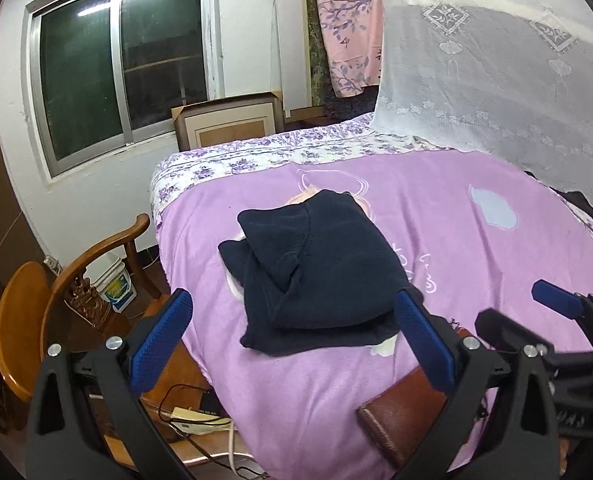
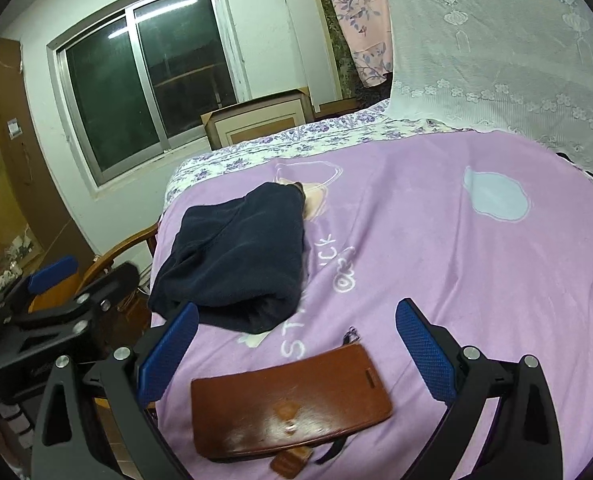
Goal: Fold small clothes
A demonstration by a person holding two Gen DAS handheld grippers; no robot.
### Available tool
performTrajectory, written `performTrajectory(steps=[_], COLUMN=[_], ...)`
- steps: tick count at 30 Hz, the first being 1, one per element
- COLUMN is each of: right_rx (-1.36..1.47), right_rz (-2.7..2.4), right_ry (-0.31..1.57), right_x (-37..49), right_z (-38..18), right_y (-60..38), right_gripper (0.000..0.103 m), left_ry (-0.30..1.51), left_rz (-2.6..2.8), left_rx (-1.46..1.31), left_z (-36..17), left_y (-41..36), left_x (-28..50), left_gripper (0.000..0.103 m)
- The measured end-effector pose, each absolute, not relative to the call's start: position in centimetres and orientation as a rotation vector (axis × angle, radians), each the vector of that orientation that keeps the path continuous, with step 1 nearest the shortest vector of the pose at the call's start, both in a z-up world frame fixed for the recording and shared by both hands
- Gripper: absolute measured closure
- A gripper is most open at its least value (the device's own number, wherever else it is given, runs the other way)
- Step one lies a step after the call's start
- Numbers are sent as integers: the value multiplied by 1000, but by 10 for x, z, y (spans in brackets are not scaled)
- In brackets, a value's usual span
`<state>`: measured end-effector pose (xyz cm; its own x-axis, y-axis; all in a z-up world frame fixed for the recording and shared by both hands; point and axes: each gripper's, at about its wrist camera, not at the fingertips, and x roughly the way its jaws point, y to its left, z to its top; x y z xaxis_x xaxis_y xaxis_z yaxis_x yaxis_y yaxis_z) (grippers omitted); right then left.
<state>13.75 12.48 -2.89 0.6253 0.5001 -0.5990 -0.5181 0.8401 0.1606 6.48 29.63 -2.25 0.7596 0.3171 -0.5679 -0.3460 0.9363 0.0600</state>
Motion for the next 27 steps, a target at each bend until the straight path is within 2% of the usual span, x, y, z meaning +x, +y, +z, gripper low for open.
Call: performTrajectory(steps=[7, 27], right_rx=[-9, 4], right_rz=[551, 539], right_ry=[676, 666], right_x=[127, 137], right_z=[-26, -30], right_y=[136, 117], right_gripper=[3, 3], left_ry=[610, 641], left_rz=[311, 333], left_rx=[-63, -16], left_z=[-25, -33], left_y=[313, 291], left_x=[64, 75], left_gripper=[4, 4])
